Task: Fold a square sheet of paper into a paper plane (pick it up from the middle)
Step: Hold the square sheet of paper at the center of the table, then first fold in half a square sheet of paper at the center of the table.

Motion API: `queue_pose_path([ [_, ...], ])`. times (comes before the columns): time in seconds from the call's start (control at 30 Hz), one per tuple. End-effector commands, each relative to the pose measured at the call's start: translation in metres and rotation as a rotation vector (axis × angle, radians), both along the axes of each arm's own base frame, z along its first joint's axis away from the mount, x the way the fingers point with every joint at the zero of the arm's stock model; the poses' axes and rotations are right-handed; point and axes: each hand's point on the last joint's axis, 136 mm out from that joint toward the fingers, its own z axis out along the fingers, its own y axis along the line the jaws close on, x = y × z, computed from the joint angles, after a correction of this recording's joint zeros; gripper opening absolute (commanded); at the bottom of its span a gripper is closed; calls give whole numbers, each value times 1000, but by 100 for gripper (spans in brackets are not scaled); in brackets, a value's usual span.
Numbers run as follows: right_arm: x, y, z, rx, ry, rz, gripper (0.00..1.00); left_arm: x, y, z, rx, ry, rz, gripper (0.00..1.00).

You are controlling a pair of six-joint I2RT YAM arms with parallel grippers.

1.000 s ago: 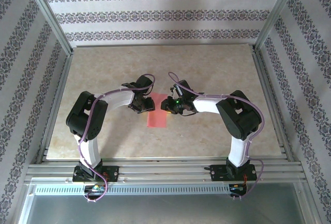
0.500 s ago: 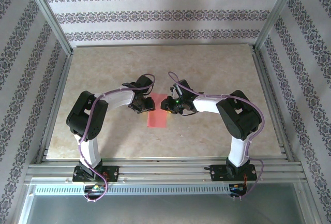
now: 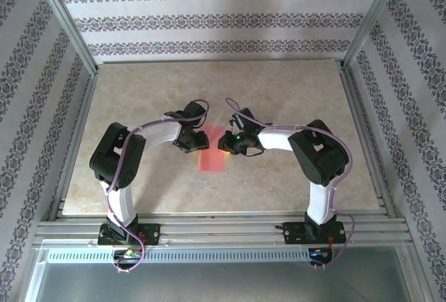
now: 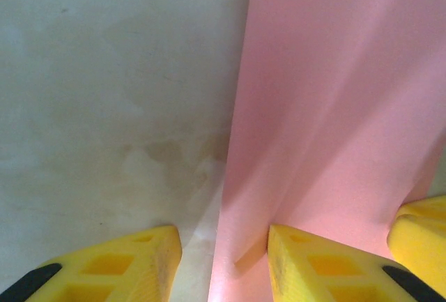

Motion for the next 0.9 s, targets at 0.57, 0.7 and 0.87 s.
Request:
queue_pose_path([
  [0.57,-29,-35,-51,-236,189,-34,13,17,-34,78,-280,-126,-9,36],
  [0.7,-31,-39,-54,-263,203,-37,12,8,-40,55,-309,-46,-10,23],
  [0.87,-35,-44,-59,-293,227,-38,12,-3,-23,28,-198,24,-21,16],
])
